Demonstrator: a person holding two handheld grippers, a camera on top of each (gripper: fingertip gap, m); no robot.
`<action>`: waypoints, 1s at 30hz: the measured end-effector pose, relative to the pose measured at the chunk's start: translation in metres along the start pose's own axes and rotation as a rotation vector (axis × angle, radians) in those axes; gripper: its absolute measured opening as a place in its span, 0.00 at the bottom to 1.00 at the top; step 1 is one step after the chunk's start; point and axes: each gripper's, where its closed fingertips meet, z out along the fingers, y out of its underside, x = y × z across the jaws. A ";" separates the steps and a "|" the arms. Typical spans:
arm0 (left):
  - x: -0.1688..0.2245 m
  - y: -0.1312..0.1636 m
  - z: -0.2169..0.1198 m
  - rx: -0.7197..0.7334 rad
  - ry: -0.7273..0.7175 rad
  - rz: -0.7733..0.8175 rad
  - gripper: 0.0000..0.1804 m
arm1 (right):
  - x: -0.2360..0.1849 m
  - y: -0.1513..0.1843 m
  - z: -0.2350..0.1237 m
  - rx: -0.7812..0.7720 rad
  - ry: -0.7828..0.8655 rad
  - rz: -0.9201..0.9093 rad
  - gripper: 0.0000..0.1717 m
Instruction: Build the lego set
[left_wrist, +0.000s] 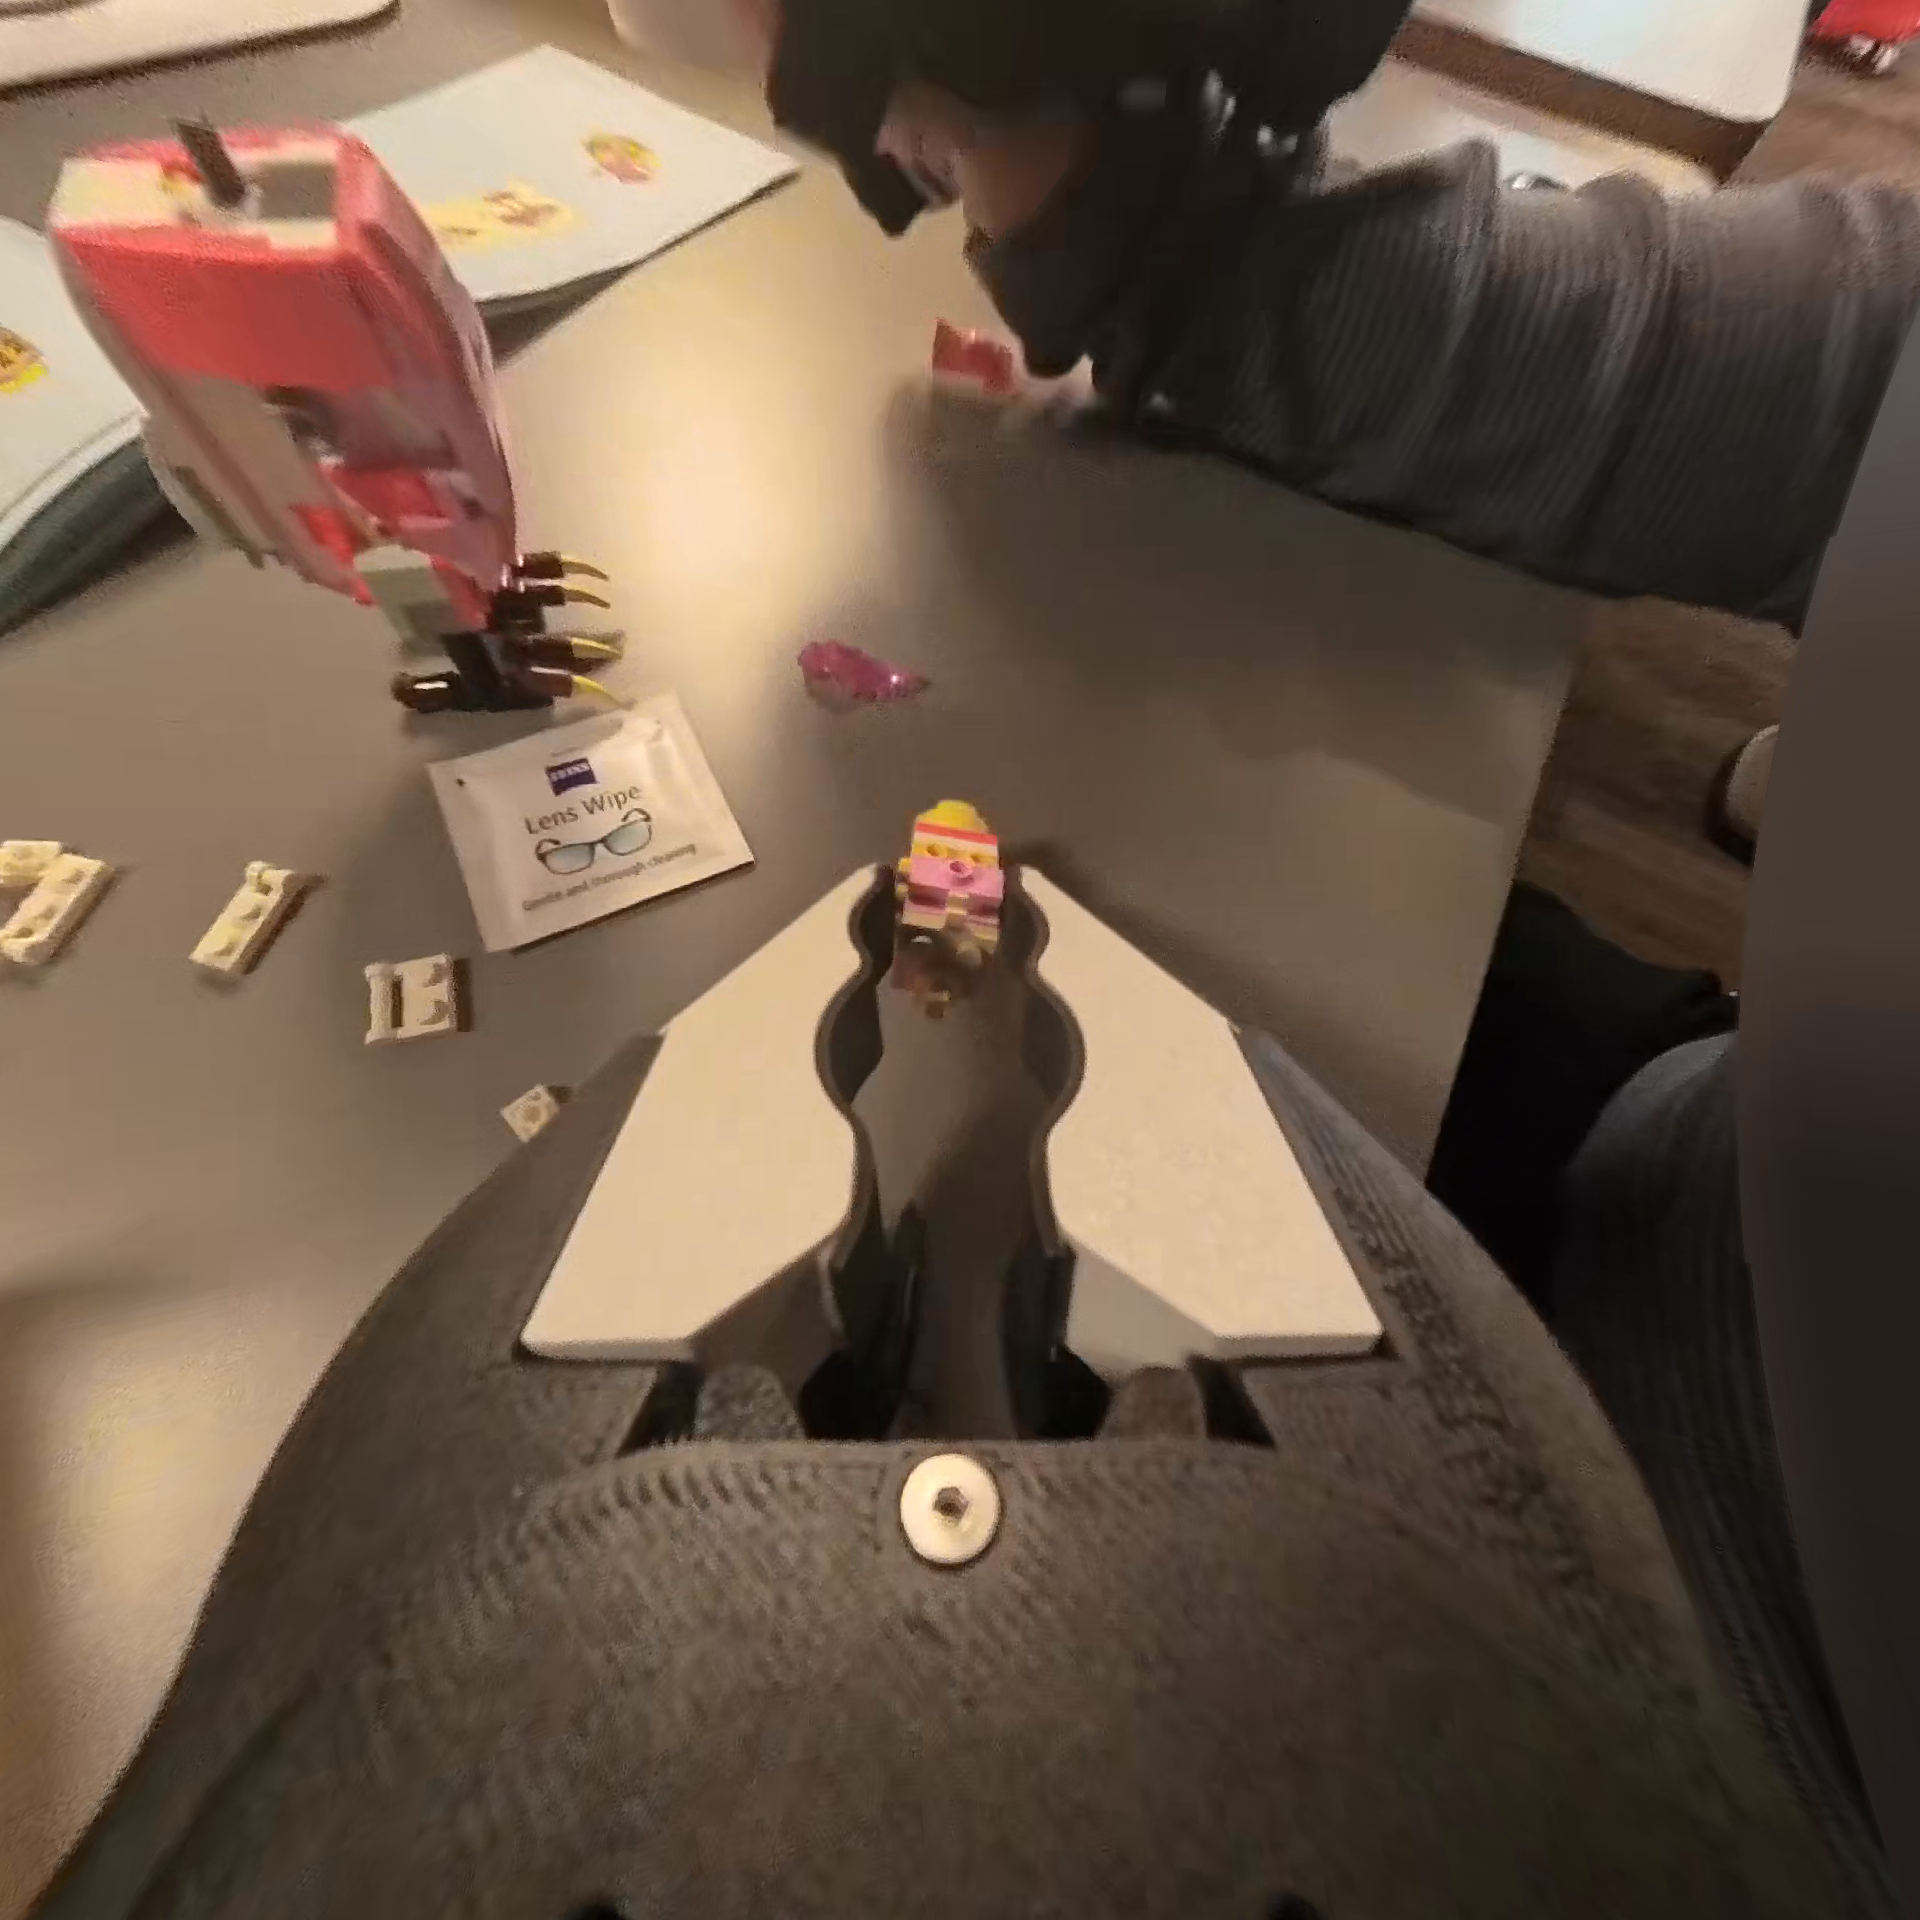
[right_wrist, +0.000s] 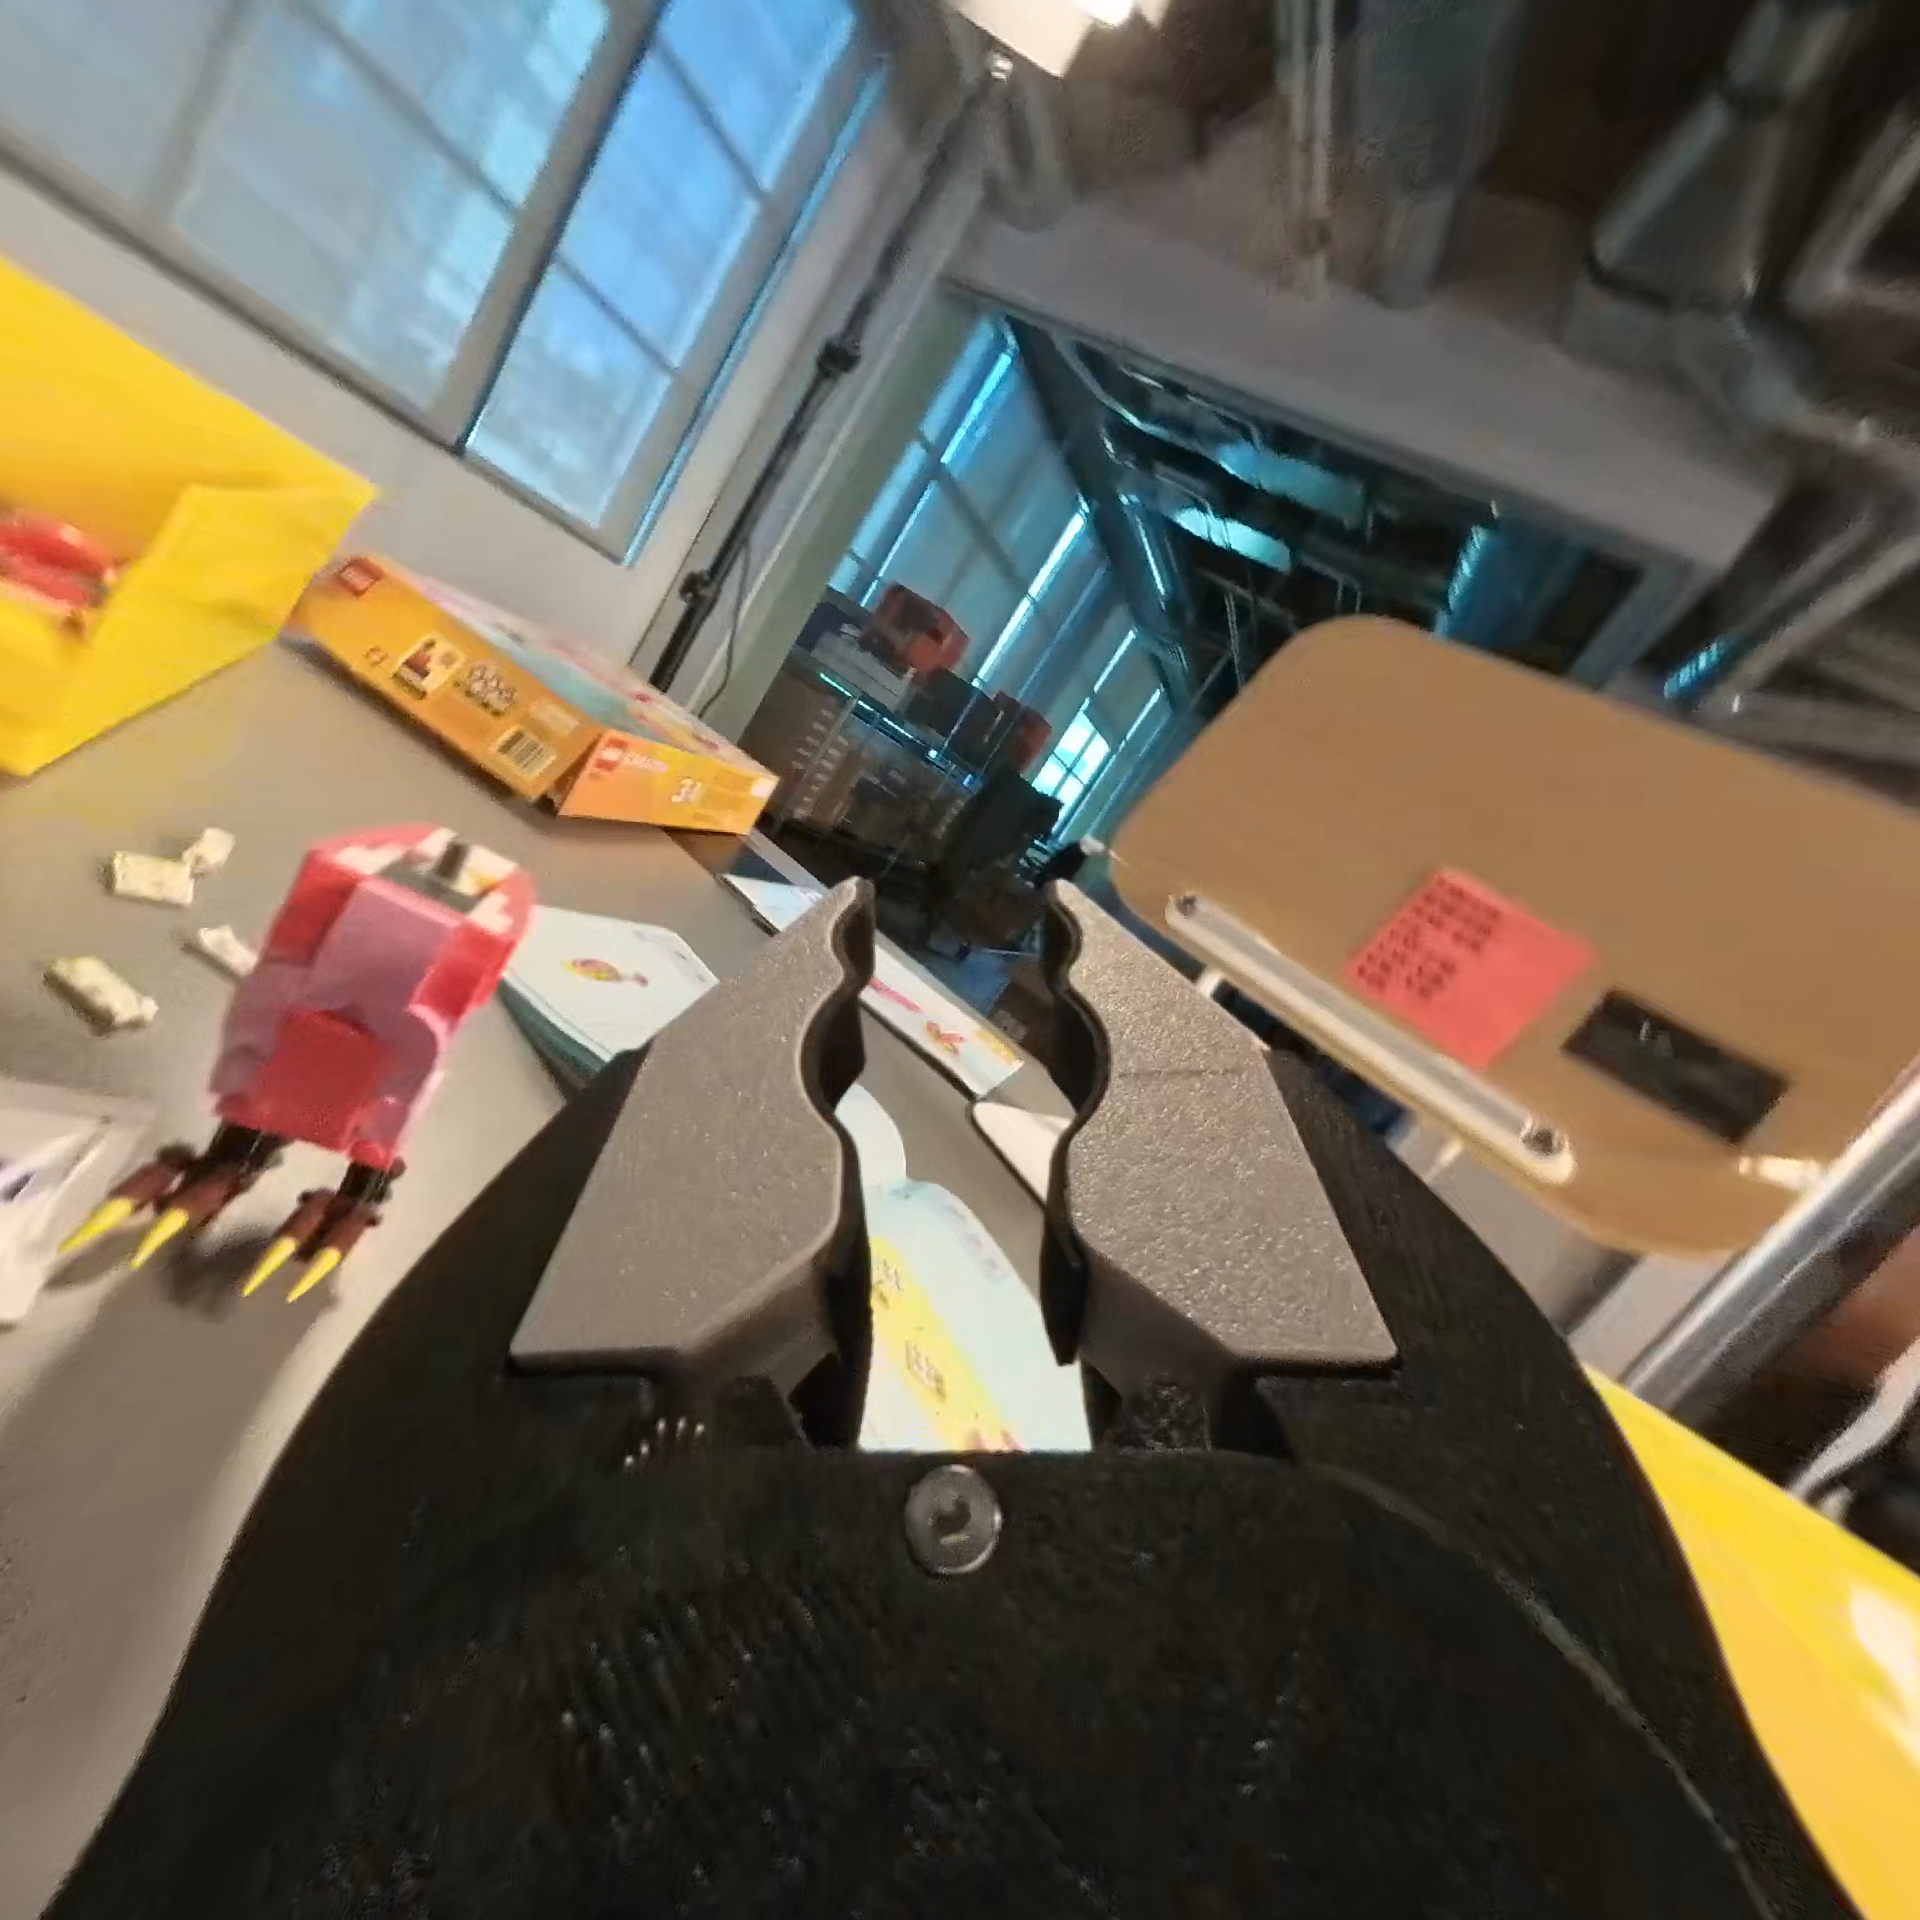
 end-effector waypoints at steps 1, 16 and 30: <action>-0.001 0.002 0.002 -0.018 -0.005 0.004 0.11 | 0.007 0.004 -0.001 -0.001 0.020 0.056 0.17; 0.002 0.009 -0.010 -0.047 0.003 -0.010 0.31 | 0.026 0.018 -0.004 0.006 0.067 0.249 0.15; -0.118 -0.051 -0.235 0.347 -0.485 -0.184 0.22 | 0.067 0.040 -0.014 -0.021 0.273 0.309 0.09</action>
